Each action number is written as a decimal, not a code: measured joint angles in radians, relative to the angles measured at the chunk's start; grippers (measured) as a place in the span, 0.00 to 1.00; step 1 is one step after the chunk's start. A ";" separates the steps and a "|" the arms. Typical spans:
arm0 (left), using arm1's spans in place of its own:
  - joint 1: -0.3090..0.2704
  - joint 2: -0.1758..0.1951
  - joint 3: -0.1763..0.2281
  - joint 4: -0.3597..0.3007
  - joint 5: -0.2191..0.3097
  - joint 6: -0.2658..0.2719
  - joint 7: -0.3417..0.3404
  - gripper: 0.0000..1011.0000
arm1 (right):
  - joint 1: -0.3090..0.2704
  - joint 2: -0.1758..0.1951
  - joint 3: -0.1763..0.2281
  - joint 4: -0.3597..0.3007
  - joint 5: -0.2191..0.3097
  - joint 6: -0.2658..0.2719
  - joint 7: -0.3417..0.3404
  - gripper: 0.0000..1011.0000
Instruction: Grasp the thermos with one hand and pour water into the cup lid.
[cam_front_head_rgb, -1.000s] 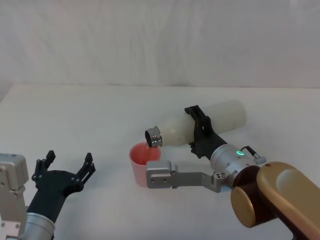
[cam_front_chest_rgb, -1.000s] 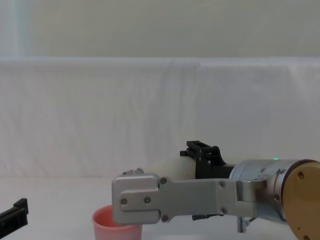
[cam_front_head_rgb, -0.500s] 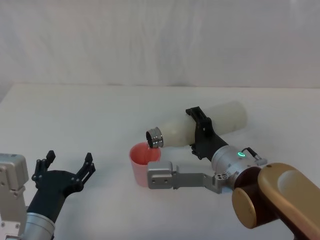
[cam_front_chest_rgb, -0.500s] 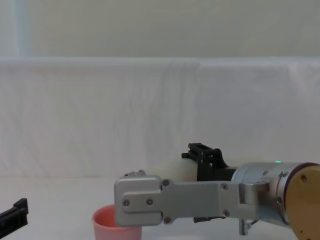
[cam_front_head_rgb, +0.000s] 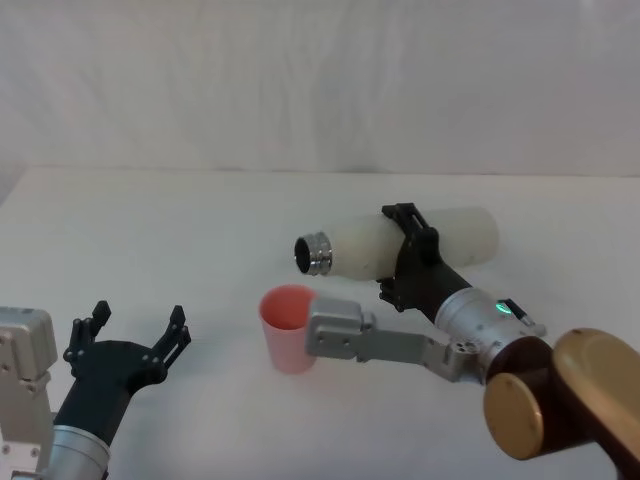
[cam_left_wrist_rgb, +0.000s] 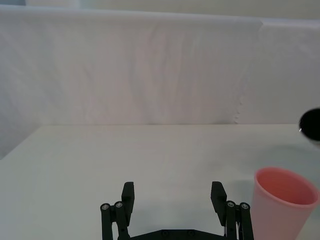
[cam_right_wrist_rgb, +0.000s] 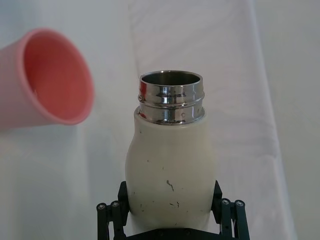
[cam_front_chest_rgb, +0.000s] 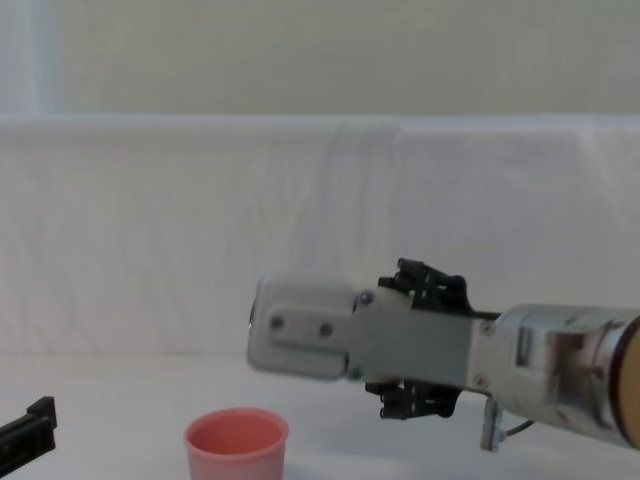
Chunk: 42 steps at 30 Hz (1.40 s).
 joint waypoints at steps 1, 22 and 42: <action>0.000 0.000 0.000 0.000 0.000 0.000 0.000 0.99 | 0.000 0.000 0.000 0.000 0.000 0.000 0.000 0.95; 0.000 0.000 0.000 0.000 0.000 0.000 0.000 0.99 | -0.155 -0.042 0.228 -0.150 0.363 -0.056 -0.040 0.95; 0.000 0.000 0.000 0.000 0.000 0.000 0.000 0.99 | -0.200 -0.128 0.391 -0.127 0.825 -0.103 0.032 0.95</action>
